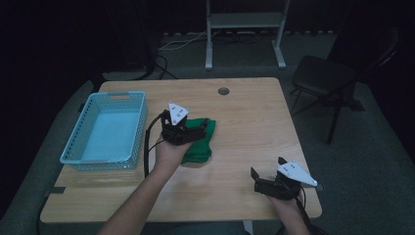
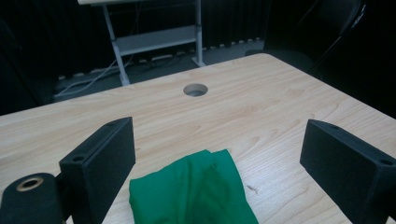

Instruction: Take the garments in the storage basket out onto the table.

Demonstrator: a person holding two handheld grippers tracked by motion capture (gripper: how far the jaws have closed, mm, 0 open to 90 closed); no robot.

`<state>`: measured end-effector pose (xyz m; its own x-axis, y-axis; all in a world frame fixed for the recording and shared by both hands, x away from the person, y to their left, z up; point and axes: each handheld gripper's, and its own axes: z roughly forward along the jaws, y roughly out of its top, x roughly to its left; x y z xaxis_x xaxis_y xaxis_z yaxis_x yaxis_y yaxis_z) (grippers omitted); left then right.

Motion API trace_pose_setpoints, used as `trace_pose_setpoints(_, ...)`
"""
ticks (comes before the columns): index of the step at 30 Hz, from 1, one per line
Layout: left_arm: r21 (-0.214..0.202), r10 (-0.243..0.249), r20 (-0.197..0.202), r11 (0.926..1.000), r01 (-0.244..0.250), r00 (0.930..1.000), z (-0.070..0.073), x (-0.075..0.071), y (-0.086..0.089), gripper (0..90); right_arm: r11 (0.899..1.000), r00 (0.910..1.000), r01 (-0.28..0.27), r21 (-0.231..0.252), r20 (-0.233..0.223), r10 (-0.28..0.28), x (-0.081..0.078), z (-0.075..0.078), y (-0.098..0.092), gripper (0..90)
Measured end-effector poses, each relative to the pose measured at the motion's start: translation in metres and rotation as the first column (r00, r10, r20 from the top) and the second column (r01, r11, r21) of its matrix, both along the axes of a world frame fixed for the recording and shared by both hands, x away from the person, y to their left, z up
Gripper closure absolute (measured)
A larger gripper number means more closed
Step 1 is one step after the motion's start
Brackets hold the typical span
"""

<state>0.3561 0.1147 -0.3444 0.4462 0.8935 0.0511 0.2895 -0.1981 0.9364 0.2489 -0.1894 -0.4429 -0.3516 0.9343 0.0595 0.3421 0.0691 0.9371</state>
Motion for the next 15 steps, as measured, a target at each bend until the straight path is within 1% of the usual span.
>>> trace_pose_setpoints(3, 0.002, -0.002, 0.005, 1.0000, 0.002, 1.0000, 0.000, -0.003, 0.002, 9.9, 1.000, 1.0000, 0.000, -0.002, 0.000, 0.000, 0.000, 0.000, 0.000, 0.0)
trace_pose_setpoints(4, -0.005, -0.003, 0.022, 1.0000, 0.003, 0.9998, 0.000, -0.006, 0.004, 9.8, 1.000, 1.0000, 0.000, -0.002, 0.000, 0.000, 0.000, 0.000, 0.000, 0.0)
trace_pose_setpoints(10, -0.016, -0.009, 0.032, 0.9998, 0.009, 0.9994, -0.004, -0.014, 0.011, 9.9, 1.000, 1.0000, 0.000, -0.002, -0.001, 0.000, 0.000, 0.000, 0.000, 0.0)
trace_pose_setpoints(11, -0.007, -0.012, 0.027, 0.9999, 0.012, 0.9996, -0.004, -0.015, 0.012, 9.9, 1.000, 1.0000, -0.001, -0.003, -0.001, 0.001, 0.000, 0.000, 0.000, 0.0)
trace_pose_setpoints(13, 0.007, -0.015, 0.038, 0.9999, 0.014, 0.9992, -0.004, -0.017, 0.013, 9.9, 1.000, 1.0000, 0.000, -0.004, -0.001, 0.000, 0.000, 0.000, 0.000, 0.0)
trace_pose_setpoints(15, 0.003, -0.021, 0.045, 0.9998, 0.021, 0.9988, -0.002, -0.020, 0.014, 9.9, 1.000, 1.0000, 0.000, -0.004, -0.001, 0.000, 0.000, 0.000, 0.000, 0.0)
